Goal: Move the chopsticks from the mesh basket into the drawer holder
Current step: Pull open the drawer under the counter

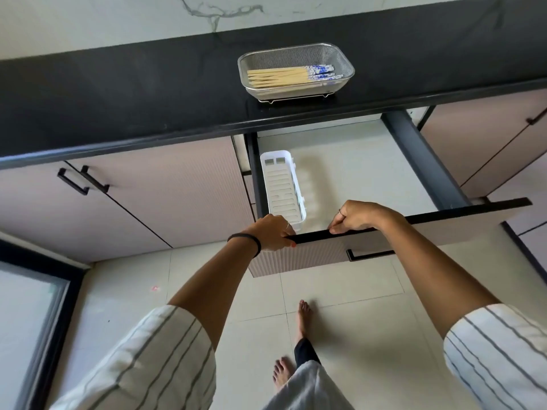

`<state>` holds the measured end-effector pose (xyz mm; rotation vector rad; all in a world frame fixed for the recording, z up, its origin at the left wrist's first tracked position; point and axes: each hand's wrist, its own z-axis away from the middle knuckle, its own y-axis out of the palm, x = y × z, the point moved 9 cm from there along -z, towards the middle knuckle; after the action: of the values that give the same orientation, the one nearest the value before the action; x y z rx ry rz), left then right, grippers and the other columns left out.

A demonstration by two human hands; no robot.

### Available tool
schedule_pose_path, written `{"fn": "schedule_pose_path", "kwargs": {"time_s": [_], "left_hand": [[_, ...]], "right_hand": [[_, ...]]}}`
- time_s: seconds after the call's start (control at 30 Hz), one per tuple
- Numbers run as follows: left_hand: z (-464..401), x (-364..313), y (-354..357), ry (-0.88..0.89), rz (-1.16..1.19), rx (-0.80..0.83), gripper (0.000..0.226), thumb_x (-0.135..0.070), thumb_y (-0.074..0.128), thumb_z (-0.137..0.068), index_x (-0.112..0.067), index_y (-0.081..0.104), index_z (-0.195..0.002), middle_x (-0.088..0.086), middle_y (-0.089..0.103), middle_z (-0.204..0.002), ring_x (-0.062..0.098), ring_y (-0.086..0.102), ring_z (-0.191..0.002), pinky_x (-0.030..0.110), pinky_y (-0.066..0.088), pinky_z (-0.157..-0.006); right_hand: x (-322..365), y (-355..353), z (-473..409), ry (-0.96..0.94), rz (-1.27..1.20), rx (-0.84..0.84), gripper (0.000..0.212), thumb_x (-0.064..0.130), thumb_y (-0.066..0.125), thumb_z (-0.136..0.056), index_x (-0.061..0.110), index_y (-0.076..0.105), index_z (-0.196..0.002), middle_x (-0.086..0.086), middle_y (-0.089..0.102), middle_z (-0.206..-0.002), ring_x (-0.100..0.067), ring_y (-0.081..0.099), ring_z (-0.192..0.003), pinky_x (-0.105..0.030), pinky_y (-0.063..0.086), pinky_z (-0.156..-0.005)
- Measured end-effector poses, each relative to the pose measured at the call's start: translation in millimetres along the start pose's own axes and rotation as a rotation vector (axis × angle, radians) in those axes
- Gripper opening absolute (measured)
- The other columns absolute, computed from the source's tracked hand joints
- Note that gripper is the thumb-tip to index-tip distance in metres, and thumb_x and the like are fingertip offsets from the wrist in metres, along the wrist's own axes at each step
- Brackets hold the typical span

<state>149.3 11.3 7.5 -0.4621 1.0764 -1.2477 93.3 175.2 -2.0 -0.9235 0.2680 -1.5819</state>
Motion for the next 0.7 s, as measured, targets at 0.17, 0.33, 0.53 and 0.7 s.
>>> {"fn": "schedule_pose_path", "kwargs": {"time_s": [0.17,0.33,0.53,0.7], "left_hand": [[19,-12,21,0.041,0.007,0.079,0.032,-0.033,0.068,-0.088,-0.016,0.068,-0.115,0.001,0.071,-0.112,0.018,0.062,-0.107,0.034,0.047,-0.098],[27,-18,38,0.054,0.062,0.171,0.032,-0.031,0.071,-0.085,-0.014,0.068,-0.111,0.001,0.072,-0.108,0.015,0.064,-0.100,0.026,0.045,-0.089],[28,-14,51,0.020,0.122,0.242,0.029,-0.034,0.078,-0.078,-0.018,0.071,-0.102,0.002,0.073,-0.103,0.018,0.067,-0.097,0.030,0.051,-0.090],[27,-15,59,-0.011,0.188,0.322,0.021,-0.033,0.080,-0.075,-0.025,0.068,-0.090,0.002,0.071,-0.102,0.019,0.067,-0.094,0.016,0.051,-0.062]], "right_hand": [[-15,23,12,0.053,-0.042,0.118,0.024,0.027,0.076,-0.078,0.022,0.074,-0.101,0.003,0.071,-0.109,-0.017,0.058,-0.116,-0.034,0.041,-0.108],[-25,38,23,0.115,-0.058,0.200,0.018,0.027,0.078,-0.075,0.027,0.075,-0.093,0.006,0.071,-0.108,-0.015,0.056,-0.116,-0.025,0.042,-0.097],[-29,49,33,0.145,-0.090,0.226,0.023,0.022,0.078,-0.075,0.020,0.075,-0.098,-0.004,0.071,-0.113,-0.018,0.060,-0.112,-0.028,0.045,-0.099],[-30,56,38,0.176,-0.088,0.275,0.025,0.020,0.078,-0.076,0.016,0.075,-0.100,-0.002,0.069,-0.096,-0.015,0.058,-0.094,-0.025,0.047,-0.088]]}}
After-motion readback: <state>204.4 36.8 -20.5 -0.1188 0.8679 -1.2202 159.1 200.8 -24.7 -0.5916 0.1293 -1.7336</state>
